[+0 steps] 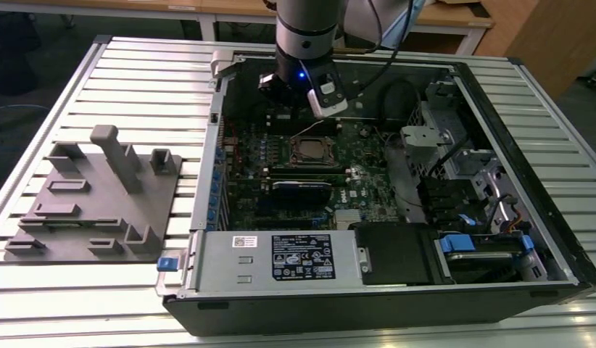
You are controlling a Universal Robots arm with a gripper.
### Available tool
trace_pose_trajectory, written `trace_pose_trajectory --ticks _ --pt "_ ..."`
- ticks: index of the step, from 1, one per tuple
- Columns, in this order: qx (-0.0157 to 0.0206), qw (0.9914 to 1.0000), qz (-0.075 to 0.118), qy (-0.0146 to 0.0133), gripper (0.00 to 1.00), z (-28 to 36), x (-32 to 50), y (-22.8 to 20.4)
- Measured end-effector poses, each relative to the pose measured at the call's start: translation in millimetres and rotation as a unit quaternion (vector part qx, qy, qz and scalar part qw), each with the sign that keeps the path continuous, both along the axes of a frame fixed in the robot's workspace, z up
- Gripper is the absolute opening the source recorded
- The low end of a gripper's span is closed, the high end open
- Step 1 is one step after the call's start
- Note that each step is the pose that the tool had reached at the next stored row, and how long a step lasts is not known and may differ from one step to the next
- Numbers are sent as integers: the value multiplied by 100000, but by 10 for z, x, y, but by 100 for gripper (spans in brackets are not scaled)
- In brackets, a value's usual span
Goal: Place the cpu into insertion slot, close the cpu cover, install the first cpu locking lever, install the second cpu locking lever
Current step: 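Install the first cpu locking lever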
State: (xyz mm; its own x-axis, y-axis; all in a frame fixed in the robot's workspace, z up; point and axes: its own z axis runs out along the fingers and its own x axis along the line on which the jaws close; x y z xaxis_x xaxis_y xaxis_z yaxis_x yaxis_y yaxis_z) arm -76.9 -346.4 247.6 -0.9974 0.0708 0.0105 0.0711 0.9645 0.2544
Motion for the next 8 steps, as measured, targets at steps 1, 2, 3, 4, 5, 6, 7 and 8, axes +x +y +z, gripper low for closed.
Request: trace_pose_trajectory --ticks 1,2,3,4,5,6,7,8 --pt "2 100000 -3 -1 11 0 0 0" --pt "5 100000 -2 -2 11 -1 0 0" --pt "-4 100000 -2 2 11 -1 0 0" --pt "4 100000 0 -3 11 -4 1 1" --pt "7 100000 4 -6 11 -9 3 1" --pt "-8 100000 3 -1 11 -12 4 0" --pt "-27 100000 -2 4 11 -14 4 0" --pt "-37 100000 -2 7 11 -14 4 0"
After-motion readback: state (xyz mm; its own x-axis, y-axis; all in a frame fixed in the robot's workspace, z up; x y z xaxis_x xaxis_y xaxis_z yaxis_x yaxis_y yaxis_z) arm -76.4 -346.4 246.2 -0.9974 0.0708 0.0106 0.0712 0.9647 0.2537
